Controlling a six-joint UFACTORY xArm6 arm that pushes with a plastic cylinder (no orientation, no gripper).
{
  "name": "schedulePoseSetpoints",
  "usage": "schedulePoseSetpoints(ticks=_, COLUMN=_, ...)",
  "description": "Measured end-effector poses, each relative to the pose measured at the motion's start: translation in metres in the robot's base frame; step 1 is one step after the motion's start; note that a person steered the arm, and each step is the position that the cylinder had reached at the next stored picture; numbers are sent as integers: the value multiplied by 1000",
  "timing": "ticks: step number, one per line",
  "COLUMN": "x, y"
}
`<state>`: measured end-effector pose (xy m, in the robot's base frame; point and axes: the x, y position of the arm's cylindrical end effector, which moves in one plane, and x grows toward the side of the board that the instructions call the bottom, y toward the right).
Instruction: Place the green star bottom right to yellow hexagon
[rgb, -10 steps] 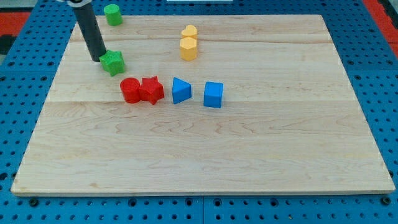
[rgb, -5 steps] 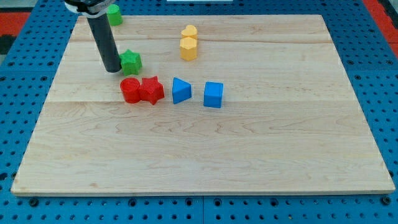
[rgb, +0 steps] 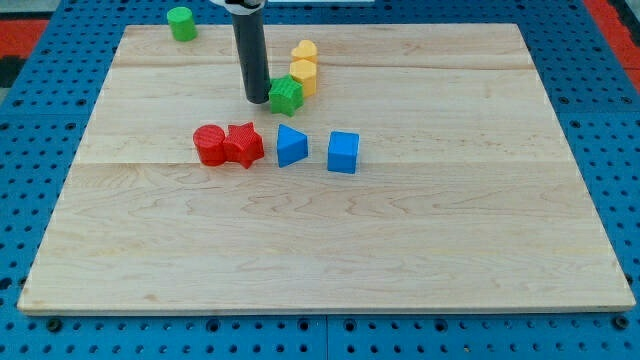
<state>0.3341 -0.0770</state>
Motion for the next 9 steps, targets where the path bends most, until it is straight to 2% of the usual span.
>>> schedulePoseSetpoints(ticks=4, x=0, y=50)
schedulePoseSetpoints(ticks=5, x=5, y=48)
schedulePoseSetpoints(ticks=6, x=30, y=38)
schedulePoseSetpoints(ticks=8, x=39, y=158)
schedulePoseSetpoints(ticks=9, x=22, y=183)
